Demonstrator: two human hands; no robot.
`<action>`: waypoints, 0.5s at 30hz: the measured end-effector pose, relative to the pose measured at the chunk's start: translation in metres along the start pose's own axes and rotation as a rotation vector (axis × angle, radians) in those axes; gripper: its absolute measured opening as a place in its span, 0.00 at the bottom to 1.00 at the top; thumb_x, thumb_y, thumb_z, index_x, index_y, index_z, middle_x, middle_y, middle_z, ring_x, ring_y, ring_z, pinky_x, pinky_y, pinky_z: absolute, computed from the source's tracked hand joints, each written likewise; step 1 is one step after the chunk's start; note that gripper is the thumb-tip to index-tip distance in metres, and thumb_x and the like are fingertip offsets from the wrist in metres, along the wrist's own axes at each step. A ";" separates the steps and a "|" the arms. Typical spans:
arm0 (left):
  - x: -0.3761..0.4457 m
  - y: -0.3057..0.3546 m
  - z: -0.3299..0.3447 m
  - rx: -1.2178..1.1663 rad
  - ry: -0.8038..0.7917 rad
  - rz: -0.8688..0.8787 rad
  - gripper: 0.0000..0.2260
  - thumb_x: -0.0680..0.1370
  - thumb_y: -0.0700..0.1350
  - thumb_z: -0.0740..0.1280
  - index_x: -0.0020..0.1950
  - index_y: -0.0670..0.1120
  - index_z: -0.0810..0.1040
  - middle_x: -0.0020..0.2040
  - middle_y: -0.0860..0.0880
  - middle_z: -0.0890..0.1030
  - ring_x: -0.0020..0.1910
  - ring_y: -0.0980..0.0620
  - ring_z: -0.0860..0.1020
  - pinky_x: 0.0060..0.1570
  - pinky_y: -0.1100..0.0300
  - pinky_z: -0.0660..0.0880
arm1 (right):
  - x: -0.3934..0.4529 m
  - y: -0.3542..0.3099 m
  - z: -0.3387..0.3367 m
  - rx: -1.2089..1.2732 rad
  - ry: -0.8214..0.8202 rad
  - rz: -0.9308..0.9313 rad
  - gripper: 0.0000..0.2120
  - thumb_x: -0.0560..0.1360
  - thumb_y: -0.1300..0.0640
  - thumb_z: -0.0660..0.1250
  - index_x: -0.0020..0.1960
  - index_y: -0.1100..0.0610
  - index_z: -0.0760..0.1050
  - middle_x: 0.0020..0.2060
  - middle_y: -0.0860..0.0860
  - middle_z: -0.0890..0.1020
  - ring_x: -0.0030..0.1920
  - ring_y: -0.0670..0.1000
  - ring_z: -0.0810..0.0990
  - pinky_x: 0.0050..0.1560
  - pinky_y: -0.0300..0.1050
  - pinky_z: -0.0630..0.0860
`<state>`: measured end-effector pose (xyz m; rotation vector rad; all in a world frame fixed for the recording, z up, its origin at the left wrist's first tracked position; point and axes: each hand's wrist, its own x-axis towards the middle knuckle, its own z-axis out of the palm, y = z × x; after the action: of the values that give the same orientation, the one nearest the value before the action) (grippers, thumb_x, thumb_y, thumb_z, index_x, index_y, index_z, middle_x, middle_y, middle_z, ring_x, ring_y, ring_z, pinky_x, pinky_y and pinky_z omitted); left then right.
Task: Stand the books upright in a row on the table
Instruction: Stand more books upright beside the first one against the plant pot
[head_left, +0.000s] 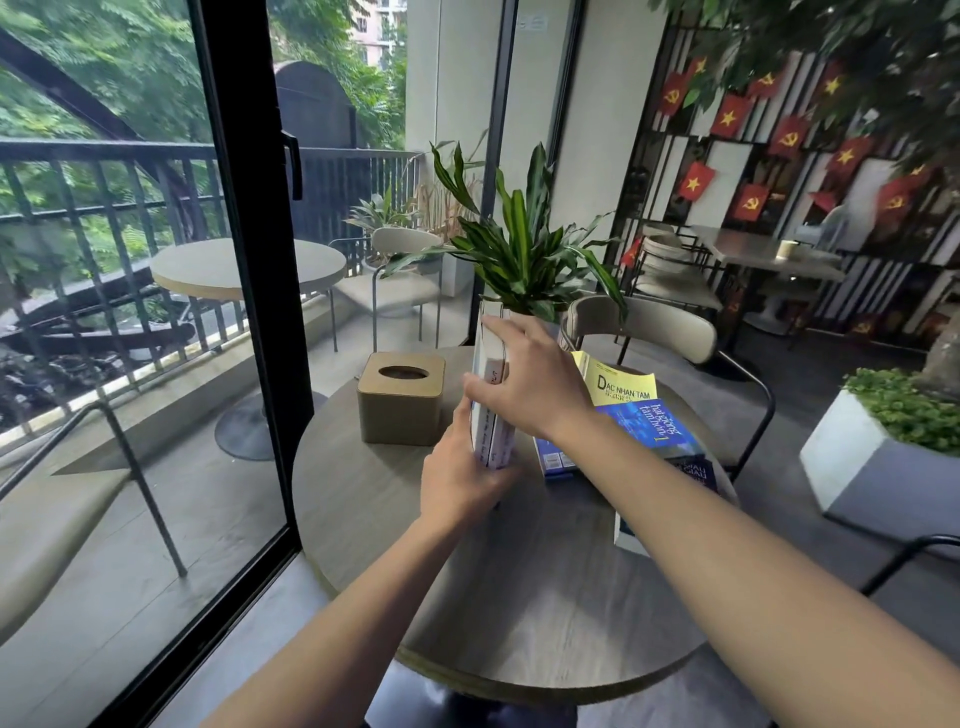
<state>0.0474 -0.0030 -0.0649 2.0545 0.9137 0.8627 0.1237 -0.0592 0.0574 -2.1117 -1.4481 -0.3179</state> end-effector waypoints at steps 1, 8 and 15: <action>0.001 0.001 0.000 -0.009 -0.002 -0.011 0.32 0.69 0.55 0.71 0.71 0.55 0.64 0.49 0.57 0.82 0.50 0.48 0.81 0.43 0.55 0.76 | 0.001 0.000 0.001 -0.001 0.004 0.004 0.34 0.70 0.42 0.69 0.73 0.48 0.66 0.71 0.52 0.69 0.65 0.57 0.73 0.59 0.51 0.73; 0.001 0.004 0.003 -0.031 0.022 0.010 0.34 0.70 0.53 0.71 0.75 0.59 0.62 0.56 0.56 0.83 0.54 0.46 0.81 0.47 0.53 0.77 | 0.001 0.009 0.006 0.029 0.050 -0.005 0.34 0.71 0.38 0.68 0.74 0.48 0.65 0.73 0.50 0.67 0.69 0.54 0.71 0.61 0.51 0.72; 0.000 0.001 0.007 -0.027 0.064 0.021 0.39 0.71 0.55 0.70 0.79 0.58 0.57 0.63 0.53 0.81 0.58 0.44 0.80 0.51 0.50 0.78 | -0.021 0.035 0.014 0.298 0.143 0.023 0.36 0.75 0.31 0.48 0.77 0.47 0.58 0.76 0.47 0.63 0.74 0.45 0.62 0.67 0.45 0.66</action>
<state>0.0529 -0.0062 -0.0676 2.0271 0.9118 0.9523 0.1459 -0.0772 0.0243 -1.8269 -1.2994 -0.2237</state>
